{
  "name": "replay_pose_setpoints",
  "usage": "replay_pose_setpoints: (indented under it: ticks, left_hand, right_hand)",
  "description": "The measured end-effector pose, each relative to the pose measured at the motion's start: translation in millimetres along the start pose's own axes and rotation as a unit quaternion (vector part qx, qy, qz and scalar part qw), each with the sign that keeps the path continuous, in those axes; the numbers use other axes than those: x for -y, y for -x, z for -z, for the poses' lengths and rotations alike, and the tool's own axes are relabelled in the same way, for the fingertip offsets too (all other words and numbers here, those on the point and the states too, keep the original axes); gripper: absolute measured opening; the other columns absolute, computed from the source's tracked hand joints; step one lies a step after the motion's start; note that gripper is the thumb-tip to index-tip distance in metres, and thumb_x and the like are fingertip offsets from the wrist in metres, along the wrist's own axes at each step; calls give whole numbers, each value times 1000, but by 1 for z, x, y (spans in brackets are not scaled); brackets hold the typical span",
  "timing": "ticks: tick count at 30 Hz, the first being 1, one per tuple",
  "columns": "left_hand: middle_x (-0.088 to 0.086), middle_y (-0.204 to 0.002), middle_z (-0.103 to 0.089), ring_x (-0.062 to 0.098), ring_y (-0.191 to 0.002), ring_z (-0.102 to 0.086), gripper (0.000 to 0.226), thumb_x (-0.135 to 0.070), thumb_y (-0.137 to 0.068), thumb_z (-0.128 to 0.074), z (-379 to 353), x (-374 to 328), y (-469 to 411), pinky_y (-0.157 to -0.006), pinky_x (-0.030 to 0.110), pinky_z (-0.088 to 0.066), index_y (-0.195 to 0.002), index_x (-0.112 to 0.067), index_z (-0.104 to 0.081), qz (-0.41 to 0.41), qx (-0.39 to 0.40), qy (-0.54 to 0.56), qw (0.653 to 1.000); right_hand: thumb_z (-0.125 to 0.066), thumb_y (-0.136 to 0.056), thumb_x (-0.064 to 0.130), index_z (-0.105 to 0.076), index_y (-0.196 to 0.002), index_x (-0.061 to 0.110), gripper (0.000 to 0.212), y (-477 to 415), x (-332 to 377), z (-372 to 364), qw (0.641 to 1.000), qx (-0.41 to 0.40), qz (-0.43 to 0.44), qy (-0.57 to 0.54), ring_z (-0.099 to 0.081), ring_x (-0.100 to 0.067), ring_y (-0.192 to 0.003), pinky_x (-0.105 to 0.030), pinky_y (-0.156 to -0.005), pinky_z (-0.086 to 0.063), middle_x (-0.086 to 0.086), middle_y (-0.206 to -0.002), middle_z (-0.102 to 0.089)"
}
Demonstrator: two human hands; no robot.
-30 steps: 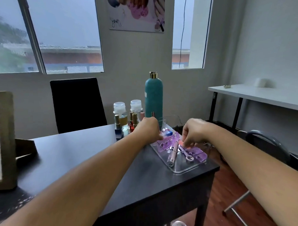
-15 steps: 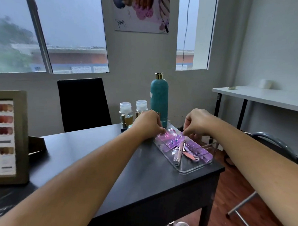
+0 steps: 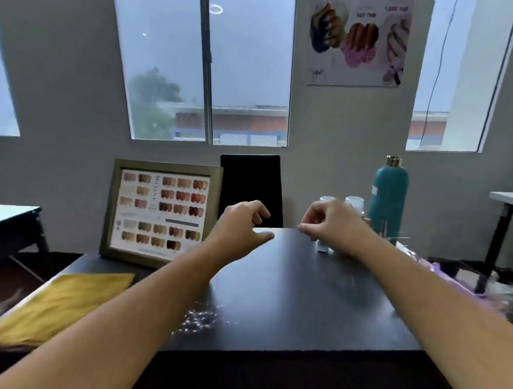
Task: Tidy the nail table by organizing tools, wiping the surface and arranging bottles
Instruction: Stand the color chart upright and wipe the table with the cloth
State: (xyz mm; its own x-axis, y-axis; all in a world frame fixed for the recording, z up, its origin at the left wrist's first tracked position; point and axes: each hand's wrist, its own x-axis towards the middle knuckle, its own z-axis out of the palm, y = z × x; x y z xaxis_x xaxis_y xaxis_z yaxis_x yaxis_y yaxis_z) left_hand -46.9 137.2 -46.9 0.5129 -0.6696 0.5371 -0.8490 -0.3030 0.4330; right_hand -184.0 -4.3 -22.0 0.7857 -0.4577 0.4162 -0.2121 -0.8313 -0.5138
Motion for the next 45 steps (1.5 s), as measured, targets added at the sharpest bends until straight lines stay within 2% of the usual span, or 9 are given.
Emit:
replay_pose_setpoints:
  ticks: [4,8,13,17,20,23,28,37,45]
  left_hand:
    - [-14,-78,-59,-3,-71,-55,25,-29,-78,-73,48,68,43,-61,8,-39,-99,-27,-59,64,-44,-5,997]
    - [-5,-76,-62,10,-73,-59,22,-24,-75,-76,87,127,73,-72,26,-49,-90,-24,-60,155,-135,0,979]
    - [8,-113,-56,19,-100,-55,50,-25,-74,-77,111,200,84,-90,32,-46,-118,-13,-54,240,-167,-17,956]
    - [13,-139,-40,28,-127,-42,79,-32,-73,-78,118,249,68,-104,43,-40,-139,-20,-34,330,-136,31,934]
    - [13,-149,-32,30,-135,-35,89,-31,-74,-77,120,273,52,-108,47,-35,-145,-25,-24,366,-91,113,919]
    - [10,-143,-41,28,-127,-45,81,-24,-78,-73,115,285,42,-100,44,-42,-144,-30,-26,367,-66,171,912]
    - [5,-115,-56,22,-102,-58,65,-4,-84,-63,108,292,35,-63,28,-52,-135,-35,-37,353,-95,208,907]
    - [2,-107,-54,26,-100,-59,59,1,-84,-61,105,296,40,-68,37,-57,-126,-36,-42,340,-140,157,917]
    - [6,-113,-59,25,-102,-60,63,-5,-81,-67,106,295,55,-79,46,-57,-129,-36,-40,355,-160,82,918]
  right_hand:
    - [-70,-79,20,-65,-78,18,5,-13,40,-63,998,15,40,-49,-53,2,-57,-7,-50,-37,10,-66,-61]
    - [-69,-82,26,-61,-107,19,27,-26,67,-121,993,29,15,-110,-59,-9,-78,-14,-60,-43,2,-102,-64]
    - [-72,-82,28,-41,-134,17,61,-36,78,-169,983,-4,-38,-182,-52,-22,-118,-26,-84,-40,-5,-132,-51]
    - [-70,-83,30,-44,-126,22,51,-40,72,-189,963,19,-70,-258,-57,-22,-111,-36,-91,-50,-2,-127,-55]
    - [-68,-86,24,-49,-112,24,32,-40,70,-198,949,34,-78,-304,-64,-22,-101,-42,-82,-58,-1,-114,-61]
    - [-66,-88,21,-54,-101,23,18,-40,66,-202,947,36,-70,-313,-67,-20,-95,-39,-70,-62,-1,-106,-63]
    - [-64,-89,17,-54,-95,25,14,-41,64,-204,948,32,-51,-312,-68,-19,-90,-31,-62,-62,-3,-99,-65]
    - [-64,-89,14,-58,-95,24,13,-60,54,-202,966,14,-45,-255,-68,-16,-84,-38,-71,-61,4,-93,-67]
    - [-56,-94,10,-58,-105,18,14,-93,47,-203,956,73,-57,-279,-67,-14,-82,-25,-53,-58,-2,-95,-64]
